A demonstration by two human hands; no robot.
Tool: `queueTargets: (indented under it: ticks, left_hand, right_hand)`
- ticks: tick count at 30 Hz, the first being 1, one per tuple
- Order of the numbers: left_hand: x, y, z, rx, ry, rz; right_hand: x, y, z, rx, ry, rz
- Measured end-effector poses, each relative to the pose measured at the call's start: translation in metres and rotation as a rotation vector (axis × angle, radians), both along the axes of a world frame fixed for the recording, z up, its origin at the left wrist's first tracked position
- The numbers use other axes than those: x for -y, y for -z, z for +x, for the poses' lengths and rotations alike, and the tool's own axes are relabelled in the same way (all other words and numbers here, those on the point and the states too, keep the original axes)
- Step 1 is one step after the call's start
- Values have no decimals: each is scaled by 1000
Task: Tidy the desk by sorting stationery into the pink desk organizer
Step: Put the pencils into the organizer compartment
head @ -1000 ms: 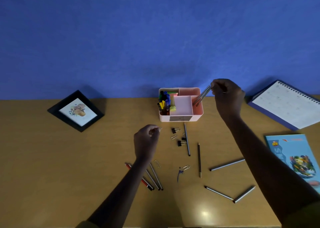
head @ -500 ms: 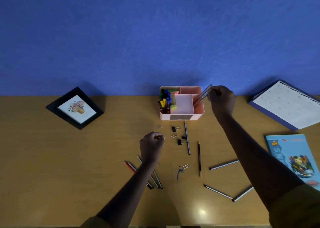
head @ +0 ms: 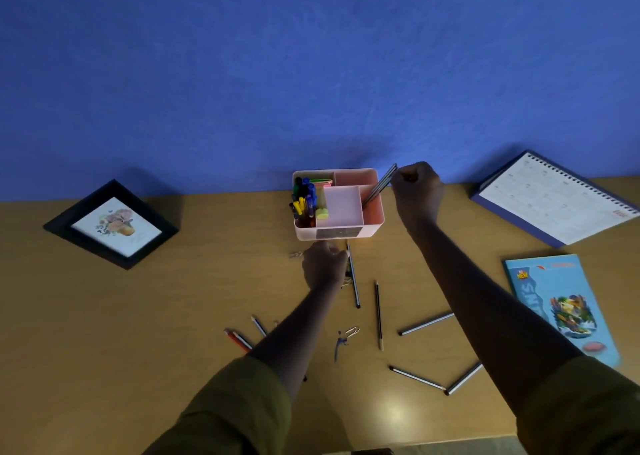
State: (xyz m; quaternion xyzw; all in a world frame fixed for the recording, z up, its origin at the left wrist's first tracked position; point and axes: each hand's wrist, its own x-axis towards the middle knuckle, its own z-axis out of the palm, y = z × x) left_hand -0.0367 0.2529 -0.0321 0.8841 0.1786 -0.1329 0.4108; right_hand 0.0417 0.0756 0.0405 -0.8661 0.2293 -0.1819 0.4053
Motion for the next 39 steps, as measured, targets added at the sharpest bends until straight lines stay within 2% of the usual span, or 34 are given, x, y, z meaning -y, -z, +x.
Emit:
queueTargets:
  ticks: [7,12,18,23,33,35,39]
  left_hand:
    - [15,5,11,11,-7,41]
    - [32,4,16,-18,-29,66]
    - [42,2,22,-65,-32,123]
    - [45,-3,22,-60,-61,91]
    - [38,-11,4,-26,44,-88]
    - [37,-17,-4,-7,47,-127]
    - [35,-34,-14,68,77,-203]
  right_hand:
    - [25,-9,-19,5,-45,39]
    - [44,9,-82,-35,-44,162]
    - [63,58,-184,-233,142,417]
    - [69,89,-243,-469,253,456]
    - [101,101,-235,-433,566,495]
    - [104,104,-229,-449,587,496]
    - [101,103,-222,-534,543,362]
